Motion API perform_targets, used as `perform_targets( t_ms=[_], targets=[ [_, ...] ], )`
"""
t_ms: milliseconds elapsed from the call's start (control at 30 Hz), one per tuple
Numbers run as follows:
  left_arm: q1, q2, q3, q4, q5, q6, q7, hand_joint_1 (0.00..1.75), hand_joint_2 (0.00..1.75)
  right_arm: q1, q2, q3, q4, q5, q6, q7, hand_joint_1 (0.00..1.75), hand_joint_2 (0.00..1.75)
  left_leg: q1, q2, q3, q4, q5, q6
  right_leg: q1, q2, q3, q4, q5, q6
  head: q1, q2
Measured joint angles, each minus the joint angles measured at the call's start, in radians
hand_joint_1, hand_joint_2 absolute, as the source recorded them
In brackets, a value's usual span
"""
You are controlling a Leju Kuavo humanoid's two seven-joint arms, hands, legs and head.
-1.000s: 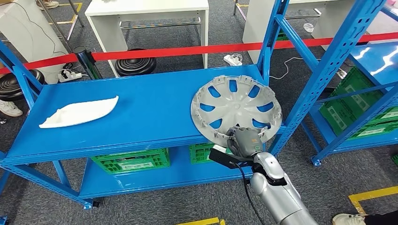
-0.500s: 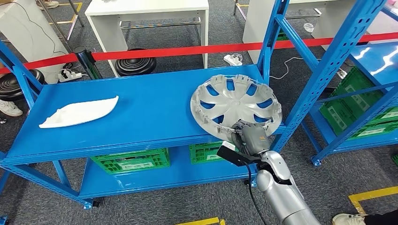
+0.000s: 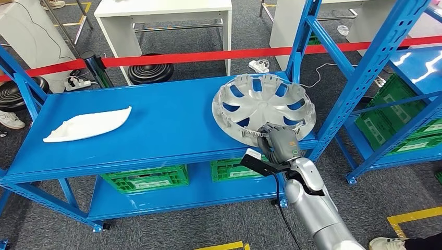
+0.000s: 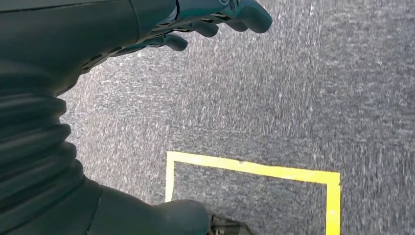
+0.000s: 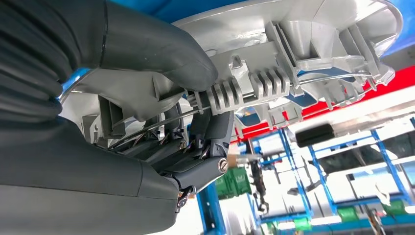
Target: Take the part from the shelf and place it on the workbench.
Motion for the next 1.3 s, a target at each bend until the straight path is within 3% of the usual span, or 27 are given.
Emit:
perform_targets(
  t_ms=[300, 600, 1300],
  targets=[
    [0.011, -0.001, 0.001, -0.012, 0.013, 0.023, -0.025, 0.0, 1.75, -0.014, 0.002, 0.002, -0.023, 0.023, 0.0, -0.008, 1.75, 1.75, 0.0, -0.001, -0.001, 0.0, 0.0, 0.0, 0.0, 0.0, -0.001, 0.0, 0.0, 0.0, 0.0, 0.0],
    [0.018, -0.005, 0.006, -0.03, -0.011, 0.023, -0.047, 0.0, 1.75, 0.0, 0.001, 0.049, -0.155, 0.051, 0.025, -0.013, 1.75, 1.75, 0.0, 0.0, -0.001, 0.0, 0.0, 0.0, 0.0, 0.0, -0.002, 0.0, 0.0, 0.0, 0.0, 0.0],
    [0.021, -0.016, 0.108, -0.068, -0.121, 0.024, -0.099, 0.0, 1.75, 0.118, -0.042, 0.173, -0.43, 0.004, 0.092, 0.032, 1.75, 1.75, 0.0, 0.0, -0.002, 0.0, 0.0, 0.001, 0.0, 0.0, -0.002, 0.0, 0.0, 0.001, 0.0, 0.0]
  ],
)
